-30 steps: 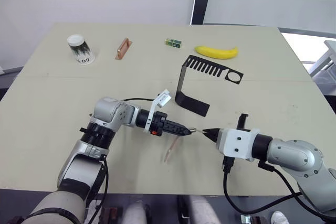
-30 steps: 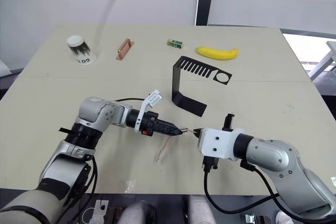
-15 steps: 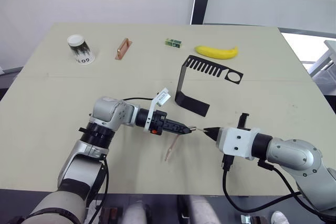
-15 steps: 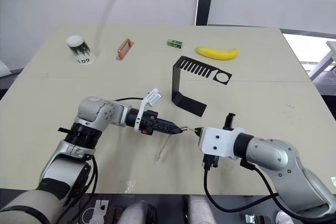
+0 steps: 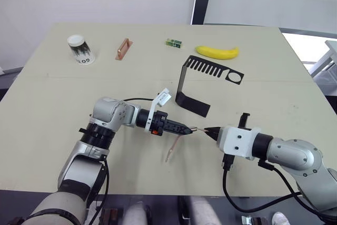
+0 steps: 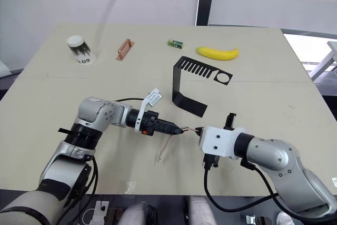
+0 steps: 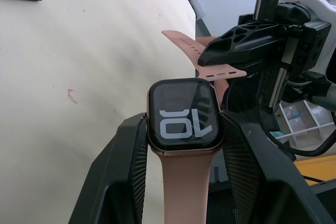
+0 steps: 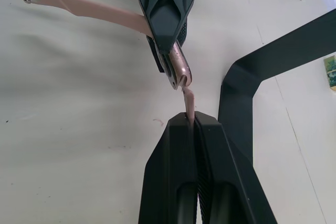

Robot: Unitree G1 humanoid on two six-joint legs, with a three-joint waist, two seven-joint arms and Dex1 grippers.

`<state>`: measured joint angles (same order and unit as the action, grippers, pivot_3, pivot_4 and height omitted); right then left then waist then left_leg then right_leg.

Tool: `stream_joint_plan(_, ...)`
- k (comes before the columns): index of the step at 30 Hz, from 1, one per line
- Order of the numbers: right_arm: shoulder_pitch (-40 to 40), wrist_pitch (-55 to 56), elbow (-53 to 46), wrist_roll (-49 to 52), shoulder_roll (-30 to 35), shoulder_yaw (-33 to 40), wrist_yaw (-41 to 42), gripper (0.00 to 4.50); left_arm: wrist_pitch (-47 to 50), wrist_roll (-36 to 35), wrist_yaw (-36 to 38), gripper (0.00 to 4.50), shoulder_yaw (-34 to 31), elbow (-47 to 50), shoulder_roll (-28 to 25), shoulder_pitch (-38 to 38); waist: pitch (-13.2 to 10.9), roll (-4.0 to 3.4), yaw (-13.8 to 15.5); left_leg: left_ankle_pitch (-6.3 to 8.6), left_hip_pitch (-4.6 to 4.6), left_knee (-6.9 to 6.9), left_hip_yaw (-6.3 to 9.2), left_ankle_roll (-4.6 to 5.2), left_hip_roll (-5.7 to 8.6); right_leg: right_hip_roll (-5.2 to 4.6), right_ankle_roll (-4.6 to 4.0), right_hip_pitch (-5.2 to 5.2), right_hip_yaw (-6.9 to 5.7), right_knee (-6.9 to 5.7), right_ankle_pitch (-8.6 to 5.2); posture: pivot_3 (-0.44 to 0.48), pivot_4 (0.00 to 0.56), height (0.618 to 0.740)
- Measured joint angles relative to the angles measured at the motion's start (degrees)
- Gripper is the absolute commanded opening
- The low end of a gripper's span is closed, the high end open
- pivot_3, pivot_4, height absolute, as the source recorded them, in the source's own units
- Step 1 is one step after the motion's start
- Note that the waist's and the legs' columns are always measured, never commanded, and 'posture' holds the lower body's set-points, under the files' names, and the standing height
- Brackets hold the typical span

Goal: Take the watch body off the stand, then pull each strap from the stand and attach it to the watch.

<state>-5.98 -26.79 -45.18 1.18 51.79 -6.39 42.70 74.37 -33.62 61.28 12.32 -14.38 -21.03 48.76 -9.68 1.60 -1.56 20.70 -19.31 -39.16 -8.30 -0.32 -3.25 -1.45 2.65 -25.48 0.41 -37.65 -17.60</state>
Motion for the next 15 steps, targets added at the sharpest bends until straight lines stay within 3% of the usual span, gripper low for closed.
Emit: stream_joint_plan(15,-0.21,-2.05,-1.44,1.13,-0.49,0.22,0.97,0.00,-0.02,-0.01,-0.73,1.58,-0.64,-0.05,0.66,0.00,0.00,0.00,0.00,0.00,0.01,0.00,0.00,0.00,0.00,0.00,0.00,0.00,0.00,-0.01,0.00,0.000,0.150,0.740)
